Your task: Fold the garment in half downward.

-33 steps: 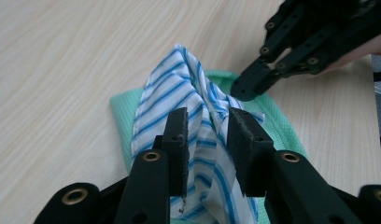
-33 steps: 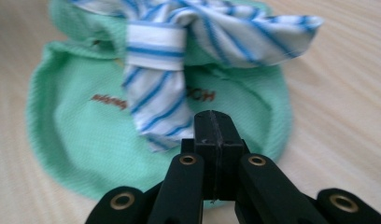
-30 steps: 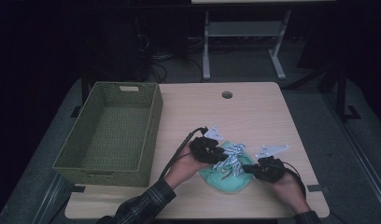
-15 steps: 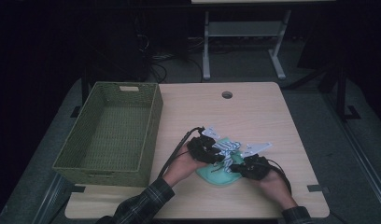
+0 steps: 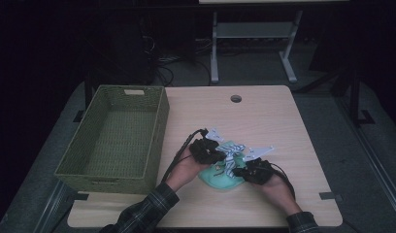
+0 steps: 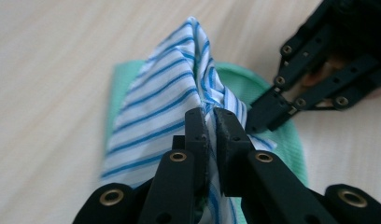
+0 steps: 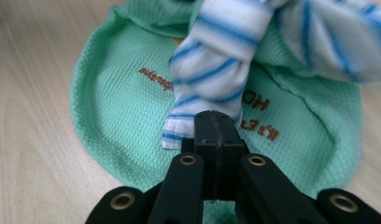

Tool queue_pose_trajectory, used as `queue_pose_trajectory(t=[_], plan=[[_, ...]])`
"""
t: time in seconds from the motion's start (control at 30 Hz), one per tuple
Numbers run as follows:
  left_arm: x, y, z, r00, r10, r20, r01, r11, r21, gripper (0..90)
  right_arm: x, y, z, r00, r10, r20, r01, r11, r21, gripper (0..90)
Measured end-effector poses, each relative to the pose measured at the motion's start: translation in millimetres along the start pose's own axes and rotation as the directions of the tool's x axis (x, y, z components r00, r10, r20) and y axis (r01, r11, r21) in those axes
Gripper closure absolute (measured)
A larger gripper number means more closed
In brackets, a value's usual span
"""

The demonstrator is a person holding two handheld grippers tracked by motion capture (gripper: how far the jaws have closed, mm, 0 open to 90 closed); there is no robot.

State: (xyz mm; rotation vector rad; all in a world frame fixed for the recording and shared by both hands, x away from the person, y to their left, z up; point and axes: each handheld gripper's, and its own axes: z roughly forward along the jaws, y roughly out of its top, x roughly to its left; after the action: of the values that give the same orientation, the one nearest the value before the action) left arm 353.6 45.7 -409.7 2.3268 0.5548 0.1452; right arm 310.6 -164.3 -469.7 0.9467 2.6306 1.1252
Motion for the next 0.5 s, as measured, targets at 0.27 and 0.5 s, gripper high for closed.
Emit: queue_pose_trajectory(t=[0.27, 0.5], plan=[[-2.8, 0.7, -12.7, 0.9986, 0.001, 0.053, 0.0, 0.9995, -0.032, 84.2, 1.5, 16.4, 3.1, 0.9997, 0.007, -0.024, -0.009, 0.998, -0.066, 89.7], [-17.5, -8.8, -9.5, 0.9963, 0.035, 0.079, -0.033, 0.9989, -0.033, 83.3, -10.4, 19.1, 15.2, 0.9994, 0.035, 0.005, -0.034, 0.997, -0.064, 89.8]])
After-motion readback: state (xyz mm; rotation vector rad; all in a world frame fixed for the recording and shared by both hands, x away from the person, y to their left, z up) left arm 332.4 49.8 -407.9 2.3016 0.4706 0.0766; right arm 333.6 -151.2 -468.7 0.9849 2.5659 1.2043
